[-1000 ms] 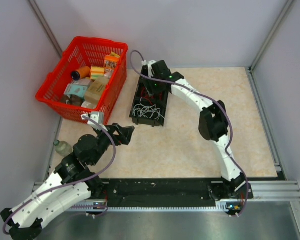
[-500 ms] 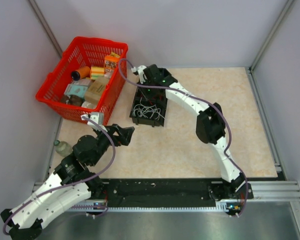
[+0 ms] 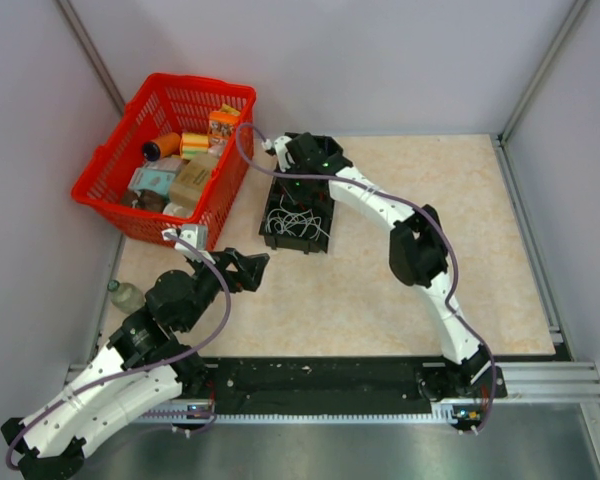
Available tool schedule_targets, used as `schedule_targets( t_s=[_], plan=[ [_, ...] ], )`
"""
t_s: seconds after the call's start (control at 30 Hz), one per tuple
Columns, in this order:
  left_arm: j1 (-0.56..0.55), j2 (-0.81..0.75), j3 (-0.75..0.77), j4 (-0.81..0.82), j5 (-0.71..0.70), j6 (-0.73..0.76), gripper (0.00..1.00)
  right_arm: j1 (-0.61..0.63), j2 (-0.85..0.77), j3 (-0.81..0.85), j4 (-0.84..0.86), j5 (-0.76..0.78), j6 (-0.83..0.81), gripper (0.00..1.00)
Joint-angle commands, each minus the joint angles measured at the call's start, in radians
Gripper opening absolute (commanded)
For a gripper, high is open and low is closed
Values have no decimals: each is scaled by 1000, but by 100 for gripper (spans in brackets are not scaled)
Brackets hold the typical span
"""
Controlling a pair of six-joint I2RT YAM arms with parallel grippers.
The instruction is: Untangle the cables
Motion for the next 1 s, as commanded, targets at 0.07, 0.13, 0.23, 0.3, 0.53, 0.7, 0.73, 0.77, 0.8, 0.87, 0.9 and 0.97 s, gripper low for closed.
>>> schedule_targets(
  t_s=[0.07,0.13,0.23,0.3,0.53,0.7,0.73,0.77,0.8,0.87,0.9,0.97],
  plan=[
    [2,11,14,26,0,10,98,0,32,11,17,7,-1,22],
    [2,13,14,28,-2,10,98,0,35,14,17,18,-3,18],
    [2,16,12,29,-3,10,98,0,27,18,21,21,-1,5],
    [2,16,14,29,-6,10,98,0,20,21,23,29,-1,0],
    [2,78,-2,32,-47,-2,99,-44,29,80,80,81,15,0],
    [2,189,32,-5,-63,-31,99,-67,85,120,116,-3,-17,0],
    [2,194,31,2,-60,-31,99,-70,99,120,124,-16,-27,0],
    [2,197,28,12,-55,-31,99,-69,105,118,133,-23,-34,0],
    [2,195,25,21,-52,-28,99,-70,115,115,139,-33,-40,0],
    [2,187,21,31,-51,-25,99,-72,124,97,159,-47,-50,0],
    [2,187,21,31,-52,-24,99,-72,124,80,176,-42,-57,0],
    [2,177,21,31,-51,-16,99,-73,136,74,196,-27,-63,0]
  ],
)
